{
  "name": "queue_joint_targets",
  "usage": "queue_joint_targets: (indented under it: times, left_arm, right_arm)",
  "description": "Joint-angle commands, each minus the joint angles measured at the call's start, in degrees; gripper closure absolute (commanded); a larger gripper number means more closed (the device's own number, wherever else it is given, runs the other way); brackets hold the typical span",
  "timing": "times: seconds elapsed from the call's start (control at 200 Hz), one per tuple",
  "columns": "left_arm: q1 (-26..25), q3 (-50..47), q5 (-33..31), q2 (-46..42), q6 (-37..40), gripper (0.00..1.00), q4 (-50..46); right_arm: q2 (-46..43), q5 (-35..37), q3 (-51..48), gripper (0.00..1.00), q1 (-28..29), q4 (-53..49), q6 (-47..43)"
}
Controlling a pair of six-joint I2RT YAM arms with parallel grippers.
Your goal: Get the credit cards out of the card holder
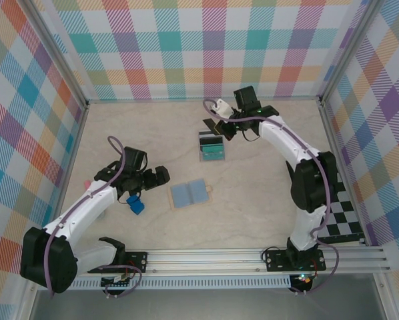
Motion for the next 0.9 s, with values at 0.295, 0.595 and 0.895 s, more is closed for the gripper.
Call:
queue_joint_targets:
  times: [0.295,0.595,0.895]
  left_arm:
    - [0.9,-1.0,2.0,0.5,1.5,0.0,1.2]
    - [0.9,-1.3,1.6,0.4,1.3,0.0,0.6]
    - [0.9,-1.7,0.8,0.2,1.2,0.0,0.1]
  right_arm:
    - [10.5,-5.3,12.2,1.0,-0.9,-12.9,-25.1]
    - [14.9,-6.0,18.6,1.0,-1.3,-18.4,-29.8]
    - [18.0,-3.2,21.0,1.0,-1.6,-20.0,-31.7]
